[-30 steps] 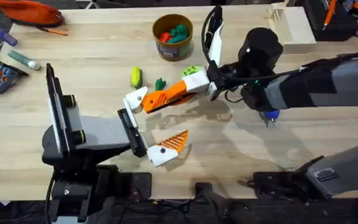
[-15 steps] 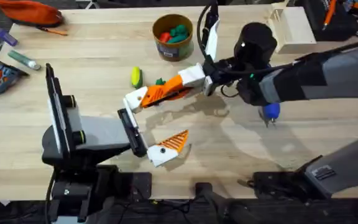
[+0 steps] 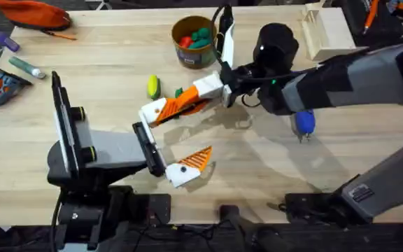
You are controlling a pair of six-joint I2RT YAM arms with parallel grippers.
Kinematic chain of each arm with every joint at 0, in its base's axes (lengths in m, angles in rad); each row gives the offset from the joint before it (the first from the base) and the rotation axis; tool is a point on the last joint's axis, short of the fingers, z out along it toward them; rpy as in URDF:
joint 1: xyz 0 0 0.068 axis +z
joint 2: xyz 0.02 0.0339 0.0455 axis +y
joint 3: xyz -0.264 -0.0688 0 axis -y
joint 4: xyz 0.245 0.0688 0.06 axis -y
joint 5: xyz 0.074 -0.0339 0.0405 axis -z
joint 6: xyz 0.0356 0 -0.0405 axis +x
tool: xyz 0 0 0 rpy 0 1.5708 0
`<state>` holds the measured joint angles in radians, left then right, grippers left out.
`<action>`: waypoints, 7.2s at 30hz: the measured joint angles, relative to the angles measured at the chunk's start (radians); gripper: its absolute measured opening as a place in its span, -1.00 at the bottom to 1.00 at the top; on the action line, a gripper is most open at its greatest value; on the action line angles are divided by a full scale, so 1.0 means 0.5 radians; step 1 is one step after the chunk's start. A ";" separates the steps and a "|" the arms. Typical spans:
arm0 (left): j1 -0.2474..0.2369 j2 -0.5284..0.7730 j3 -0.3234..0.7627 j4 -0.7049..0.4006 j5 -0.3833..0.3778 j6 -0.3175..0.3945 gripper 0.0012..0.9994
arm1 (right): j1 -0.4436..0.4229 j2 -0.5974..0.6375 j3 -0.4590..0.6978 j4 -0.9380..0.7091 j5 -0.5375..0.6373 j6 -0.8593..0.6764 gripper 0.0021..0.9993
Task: Pick up the gripper from the table and insert it into the empty holder that is missing its gripper. Then pick up a screw, insert it into the mounting hole, and use the screwdriver to tighten it. Finally, clean up the table by picking up the vegetable and placing it into the bucket.
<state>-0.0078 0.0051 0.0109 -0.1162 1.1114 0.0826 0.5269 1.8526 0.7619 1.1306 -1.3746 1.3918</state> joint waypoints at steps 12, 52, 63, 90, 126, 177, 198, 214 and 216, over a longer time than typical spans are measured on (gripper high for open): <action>0.000 0.000 0.000 0.000 0.006 0.001 0.97 | 0.028 -0.001 0.007 -0.002 0.021 0.001 -0.99; 0.000 0.000 0.000 0.001 -0.009 -0.002 0.97 | 0.028 0.000 0.007 -0.002 0.087 0.108 -0.99; 0.000 0.000 0.000 0.001 -0.009 -0.002 0.97 | 0.028 -0.001 0.007 -0.002 0.087 0.119 -0.99; 0.001 0.000 0.000 0.001 -0.011 -0.002 0.97 | 0.029 0.000 0.007 -0.002 0.093 0.119 -0.99; 0.000 0.001 0.000 -0.001 0.006 -0.001 0.97 | 0.028 0.000 0.008 -0.003 0.191 0.135 0.57; 0.000 0.000 0.000 -0.001 0.007 -0.001 0.97 | -0.109 -0.813 1.707 -4.751 2.995 -2.309 0.58; 0.000 0.000 0.000 -0.001 0.007 -0.001 0.97 | 0.083 -0.033 1.841 -4.620 3.093 -2.585 0.57; 0.000 0.000 0.000 -0.001 0.007 -0.001 0.97 | 0.111 0.263 1.841 -4.457 3.043 -2.591 0.48; 0.000 0.001 0.000 -0.001 0.007 -0.001 0.97 | 0.111 0.290 1.843 -4.442 3.031 -2.591 0.47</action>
<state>-0.0078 0.0055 0.0109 -0.1165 1.1149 0.0822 0.5823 1.9977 1.6833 -1.0906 0.1410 0.0963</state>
